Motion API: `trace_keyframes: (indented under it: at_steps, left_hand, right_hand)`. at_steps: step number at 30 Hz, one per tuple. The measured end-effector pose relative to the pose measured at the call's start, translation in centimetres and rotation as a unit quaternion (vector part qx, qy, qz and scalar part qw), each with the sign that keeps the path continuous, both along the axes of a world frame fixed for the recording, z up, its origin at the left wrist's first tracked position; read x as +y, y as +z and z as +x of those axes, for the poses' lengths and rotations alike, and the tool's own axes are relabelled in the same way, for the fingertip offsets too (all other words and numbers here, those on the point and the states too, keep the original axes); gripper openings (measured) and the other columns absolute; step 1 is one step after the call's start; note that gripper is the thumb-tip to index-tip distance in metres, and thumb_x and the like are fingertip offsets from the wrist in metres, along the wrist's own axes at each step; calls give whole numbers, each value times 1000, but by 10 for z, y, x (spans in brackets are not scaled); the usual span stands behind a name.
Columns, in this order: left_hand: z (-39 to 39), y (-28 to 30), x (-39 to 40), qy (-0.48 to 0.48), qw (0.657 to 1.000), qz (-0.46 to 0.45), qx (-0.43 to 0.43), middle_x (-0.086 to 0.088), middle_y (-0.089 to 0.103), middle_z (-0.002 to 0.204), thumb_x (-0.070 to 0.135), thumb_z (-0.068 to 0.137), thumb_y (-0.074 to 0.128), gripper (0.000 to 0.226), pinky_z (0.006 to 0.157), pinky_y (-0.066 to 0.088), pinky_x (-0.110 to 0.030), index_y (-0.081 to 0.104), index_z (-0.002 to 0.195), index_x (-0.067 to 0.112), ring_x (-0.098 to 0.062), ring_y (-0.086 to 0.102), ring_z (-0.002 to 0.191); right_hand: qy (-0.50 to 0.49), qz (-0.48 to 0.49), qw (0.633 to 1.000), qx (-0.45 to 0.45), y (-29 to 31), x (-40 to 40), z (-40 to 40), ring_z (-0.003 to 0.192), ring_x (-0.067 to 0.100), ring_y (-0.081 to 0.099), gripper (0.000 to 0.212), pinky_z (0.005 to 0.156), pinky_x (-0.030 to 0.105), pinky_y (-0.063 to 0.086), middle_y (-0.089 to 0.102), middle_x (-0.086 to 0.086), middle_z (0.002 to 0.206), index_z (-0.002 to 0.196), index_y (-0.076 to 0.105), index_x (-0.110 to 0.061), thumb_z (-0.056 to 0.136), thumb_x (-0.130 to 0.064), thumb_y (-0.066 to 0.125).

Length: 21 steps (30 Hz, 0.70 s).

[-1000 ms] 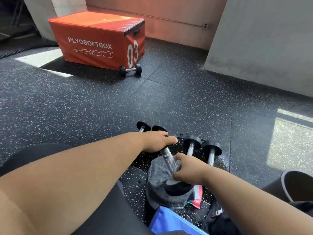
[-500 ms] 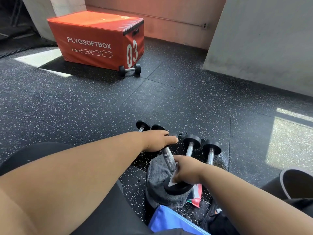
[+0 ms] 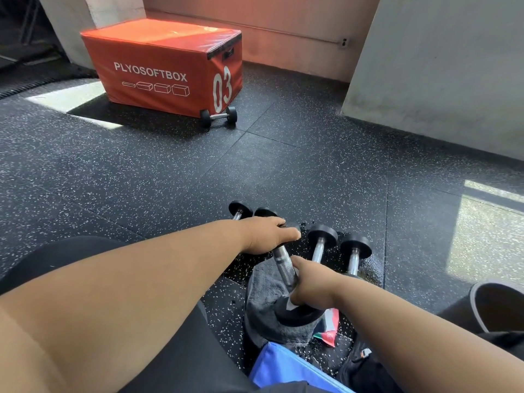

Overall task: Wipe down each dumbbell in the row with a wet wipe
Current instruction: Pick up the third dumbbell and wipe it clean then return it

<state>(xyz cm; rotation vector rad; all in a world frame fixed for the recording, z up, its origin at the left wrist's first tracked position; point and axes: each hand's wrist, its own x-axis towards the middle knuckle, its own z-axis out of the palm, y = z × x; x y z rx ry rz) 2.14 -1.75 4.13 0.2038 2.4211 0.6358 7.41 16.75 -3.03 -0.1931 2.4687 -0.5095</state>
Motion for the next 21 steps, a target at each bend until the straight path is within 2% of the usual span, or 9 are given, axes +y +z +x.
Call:
trace_keyframes:
  at_steps: [5,7,9,12,14,16,18,21]
  left_hand:
    - [1,2,5,-16,1000,-1,14,-8,37,172,84,93,48,89,124,26,-51,34,167,37,-34,36,156]
    - [2,1,7,-22,1000,-9,18,-11,38,170,88,89,48,92,123,28,-51,34,166,40,-36,38,153]
    - [1,-1,8,-27,999,-18,20,-14,38,169,95,78,45,101,124,31,-53,33,165,44,-38,40,151]
    - [-3,-3,8,-27,999,-27,25,-15,38,168,101,67,41,110,124,31,-57,33,163,48,-39,42,150]
    - [-3,-3,8,-27,999,-27,23,-17,36,170,96,78,44,102,125,29,-54,32,165,45,-40,39,153]
    - [-3,-2,9,-25,999,-20,21,-16,34,171,86,91,47,91,125,25,-49,31,168,39,-38,34,156]
    - [-4,-1,8,-21,1000,-10,18,-12,34,172,82,95,48,88,125,23,-48,31,168,37,-36,32,158]
    - [-4,-2,8,-23,1000,-8,15,-10,34,173,80,96,49,86,125,22,-47,32,168,35,-35,30,159]
  right_hand:
    - [39,-37,996,-66,1,16,-7,98,21,72,81,91,45,61,74,-3,105,141,43,-47,74,-24,81]
    - [44,-57,993,-97,-1,24,-10,98,22,74,77,92,47,61,76,-2,105,139,46,-51,76,-23,81]
    - [48,-55,993,-98,-3,26,-12,99,22,74,70,93,46,61,76,-3,104,135,52,-47,76,-23,82]
    - [23,-58,996,-65,-8,18,-10,99,16,72,66,97,41,58,75,-10,102,126,59,-40,70,-28,92]
    - [-1,-54,998,-31,-12,9,-4,95,16,70,56,88,33,55,72,-11,95,111,59,-36,68,-30,94]
    - [-18,-28,999,35,-16,-2,4,90,20,67,52,76,31,49,67,-11,91,107,52,-35,70,-32,89]
    - [-40,2,995,95,-22,-11,13,86,24,63,46,73,32,46,61,-10,89,107,46,-34,76,-31,80]
    - [-58,19,991,115,-28,-16,16,85,25,60,41,72,32,46,56,-11,85,106,43,-32,80,-29,74]
